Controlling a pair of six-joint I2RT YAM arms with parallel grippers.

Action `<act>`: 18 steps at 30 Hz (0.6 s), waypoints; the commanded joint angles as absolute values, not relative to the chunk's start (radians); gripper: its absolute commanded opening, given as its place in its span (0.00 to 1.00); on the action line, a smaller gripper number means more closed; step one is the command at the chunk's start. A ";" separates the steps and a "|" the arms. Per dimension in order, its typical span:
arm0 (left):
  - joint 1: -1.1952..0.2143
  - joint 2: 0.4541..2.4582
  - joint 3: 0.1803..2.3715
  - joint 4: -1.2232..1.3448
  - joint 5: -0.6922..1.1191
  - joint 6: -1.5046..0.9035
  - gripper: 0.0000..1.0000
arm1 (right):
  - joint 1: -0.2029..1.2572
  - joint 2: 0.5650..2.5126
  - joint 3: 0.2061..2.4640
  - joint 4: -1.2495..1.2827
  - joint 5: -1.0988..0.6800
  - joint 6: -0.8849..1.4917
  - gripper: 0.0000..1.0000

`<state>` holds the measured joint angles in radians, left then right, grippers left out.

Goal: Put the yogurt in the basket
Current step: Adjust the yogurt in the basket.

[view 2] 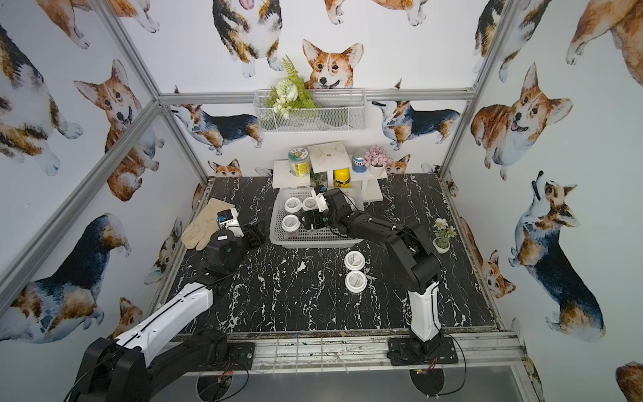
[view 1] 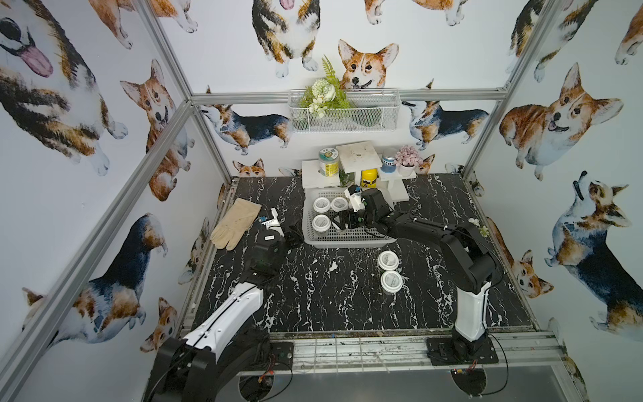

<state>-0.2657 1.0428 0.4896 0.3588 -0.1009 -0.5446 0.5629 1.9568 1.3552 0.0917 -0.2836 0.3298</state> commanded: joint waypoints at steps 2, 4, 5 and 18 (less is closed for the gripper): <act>-0.264 1.046 0.502 0.369 -0.098 -0.541 0.68 | 0.564 1.964 1.365 0.075 -0.280 0.320 0.94; -0.264 1.045 0.501 0.370 -0.099 -0.539 0.68 | 0.564 1.968 1.366 0.072 -0.282 0.321 0.93; -0.264 1.042 0.500 0.370 -0.100 -0.539 0.68 | 0.563 1.968 1.367 0.069 -0.281 0.321 0.93; -0.264 1.040 0.499 0.371 -0.103 -0.539 0.68 | 0.565 1.961 1.352 0.064 -0.284 0.328 0.93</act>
<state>-0.2657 1.0420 0.4904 0.3584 -0.1009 -0.5446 0.5629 1.9640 1.3548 0.0818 -0.2848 0.3302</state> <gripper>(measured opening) 0.684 0.925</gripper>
